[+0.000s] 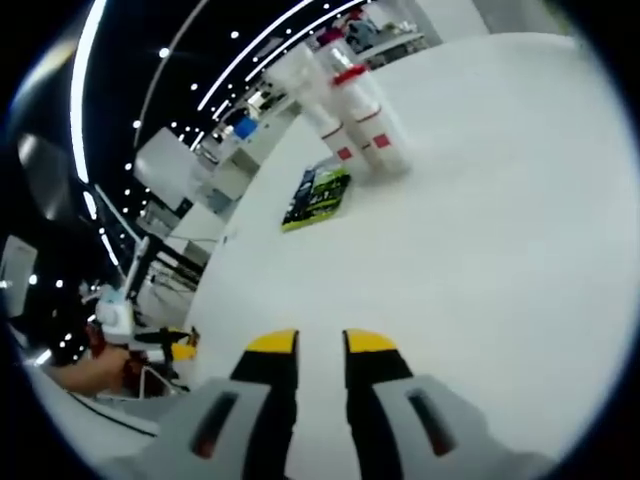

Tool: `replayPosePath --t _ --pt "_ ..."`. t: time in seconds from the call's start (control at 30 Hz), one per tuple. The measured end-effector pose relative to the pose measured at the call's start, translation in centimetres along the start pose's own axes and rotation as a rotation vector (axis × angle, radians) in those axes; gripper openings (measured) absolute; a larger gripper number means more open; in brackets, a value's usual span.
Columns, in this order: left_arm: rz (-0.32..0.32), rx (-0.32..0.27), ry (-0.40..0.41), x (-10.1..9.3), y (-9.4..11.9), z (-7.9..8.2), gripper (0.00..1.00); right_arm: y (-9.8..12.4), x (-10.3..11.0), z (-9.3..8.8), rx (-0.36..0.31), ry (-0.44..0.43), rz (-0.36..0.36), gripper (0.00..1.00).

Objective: Arrange the skincare products in the storage area until every visible bottle or jar stands upright without overlapping.

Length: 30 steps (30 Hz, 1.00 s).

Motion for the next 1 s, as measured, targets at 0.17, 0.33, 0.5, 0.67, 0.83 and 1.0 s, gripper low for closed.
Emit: replayPosePath --t 0.17,0.33,0.5,0.67,0.83,1.0 --pt "-0.005 0.003 -0.026 -0.2 0.1 0.1 0.40 0.1 -0.1 -0.2 -0.004 -0.006 -0.002 0.16" --pt "-0.024 0.001 -0.049 -0.5 0.1 0.3 0.39 0.1 -0.1 -0.6 -0.010 -0.024 -0.002 0.16" --pt "-0.048 0.004 -0.040 -0.7 0.1 0.4 0.39 -0.1 0.1 -0.7 -0.009 -0.018 0.003 0.16" --pt "-0.059 -0.021 -0.061 -1.7 0.6 1.1 0.39 -0.3 0.5 -0.4 -0.012 -0.017 0.010 0.16" --pt "-0.072 -0.055 -0.085 -2.7 1.3 2.5 0.39 -0.4 1.2 0.2 -0.021 -0.011 0.025 0.16" --pt "-0.107 -0.107 -0.104 -4.3 2.5 4.7 0.39 -0.5 2.7 1.1 -0.047 -0.049 0.096 0.16"
Point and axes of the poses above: the point that each gripper's makers call its tool centre point, and the gripper's own axes: y roughly backward along the fingers, x roughly to its left, z roughly out of its top, the point moved 3 cm from there along y, roughly backward along the fingers, and after that the axes turned 15 degrees about x, right-handed, at the moved point
